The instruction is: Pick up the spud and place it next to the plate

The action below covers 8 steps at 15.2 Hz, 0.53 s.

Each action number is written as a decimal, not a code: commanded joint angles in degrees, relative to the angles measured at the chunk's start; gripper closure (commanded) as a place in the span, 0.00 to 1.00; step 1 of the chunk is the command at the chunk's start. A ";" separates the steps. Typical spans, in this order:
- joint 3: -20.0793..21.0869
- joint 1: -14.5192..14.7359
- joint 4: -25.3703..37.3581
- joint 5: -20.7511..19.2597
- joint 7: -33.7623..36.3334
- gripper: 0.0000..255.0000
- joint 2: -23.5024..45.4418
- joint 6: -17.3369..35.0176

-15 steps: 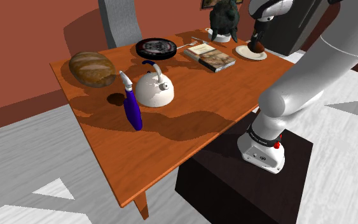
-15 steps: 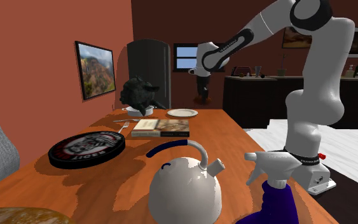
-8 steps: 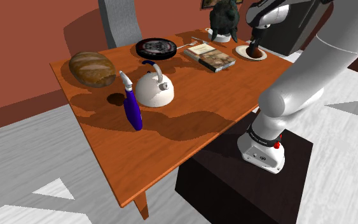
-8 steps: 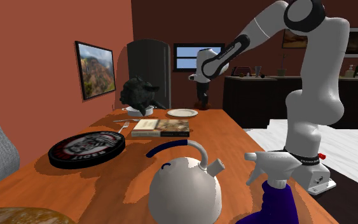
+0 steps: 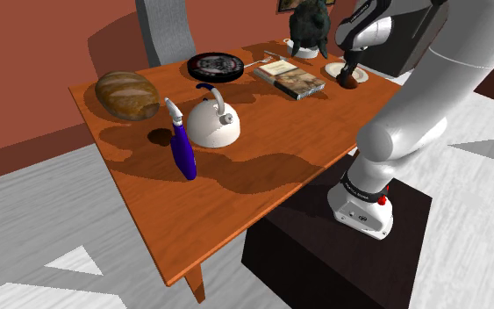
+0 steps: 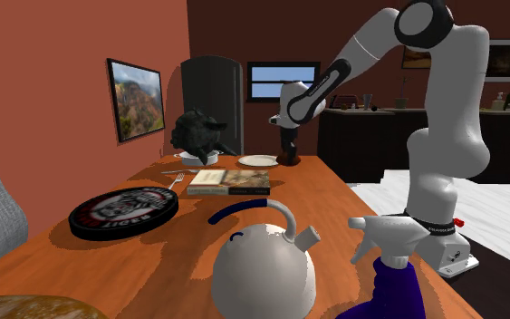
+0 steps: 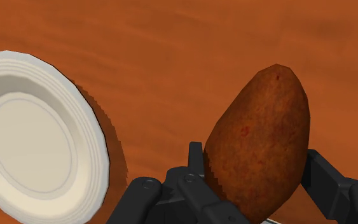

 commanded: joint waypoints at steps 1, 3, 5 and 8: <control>-0.06 -0.08 -0.50 0.65 -0.24 1.00 1.33 1.75; -0.06 -0.18 -1.00 1.28 -0.49 1.00 2.59 3.39; -0.01 -0.31 -1.45 1.99 -0.79 1.00 3.91 5.03; 0.08 -0.44 -1.76 2.57 -1.04 1.00 4.93 6.26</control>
